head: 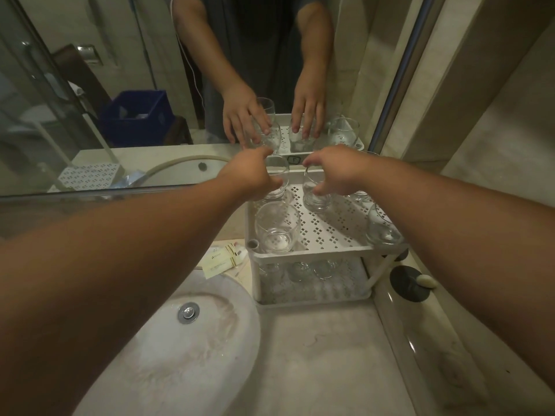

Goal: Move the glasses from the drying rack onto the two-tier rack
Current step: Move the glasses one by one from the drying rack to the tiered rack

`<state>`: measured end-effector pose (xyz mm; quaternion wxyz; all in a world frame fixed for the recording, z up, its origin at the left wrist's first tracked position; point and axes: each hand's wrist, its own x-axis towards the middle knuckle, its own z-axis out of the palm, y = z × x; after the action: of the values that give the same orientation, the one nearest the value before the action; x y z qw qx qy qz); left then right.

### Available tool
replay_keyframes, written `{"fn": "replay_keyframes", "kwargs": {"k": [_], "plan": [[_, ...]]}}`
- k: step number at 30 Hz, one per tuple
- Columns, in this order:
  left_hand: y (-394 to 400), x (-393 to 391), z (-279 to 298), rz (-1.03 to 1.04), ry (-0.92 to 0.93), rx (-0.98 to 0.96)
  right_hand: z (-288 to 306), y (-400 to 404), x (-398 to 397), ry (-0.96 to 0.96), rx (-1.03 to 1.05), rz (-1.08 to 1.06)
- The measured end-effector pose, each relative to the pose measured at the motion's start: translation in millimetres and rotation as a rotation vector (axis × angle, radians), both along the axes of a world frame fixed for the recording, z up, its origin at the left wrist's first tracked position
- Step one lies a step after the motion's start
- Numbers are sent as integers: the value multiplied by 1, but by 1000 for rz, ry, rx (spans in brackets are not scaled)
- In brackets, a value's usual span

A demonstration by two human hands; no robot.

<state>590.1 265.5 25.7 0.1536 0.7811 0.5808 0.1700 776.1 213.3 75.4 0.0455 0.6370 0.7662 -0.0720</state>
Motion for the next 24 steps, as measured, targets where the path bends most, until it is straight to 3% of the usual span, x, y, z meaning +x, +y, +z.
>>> {"fn": "replay_keyframes", "kwargs": {"k": [12,19,24], "plan": [[-1,-8,-9,13,-158,-40,-3,-20,3,-41,-31,-6],[-12,-24,-3,-66,-381,-119,-8,-25,0,-41,-38,-22],[-18,-42,9,-88,-379,-144,-2,-32,-5,-33,-39,-49]]}}
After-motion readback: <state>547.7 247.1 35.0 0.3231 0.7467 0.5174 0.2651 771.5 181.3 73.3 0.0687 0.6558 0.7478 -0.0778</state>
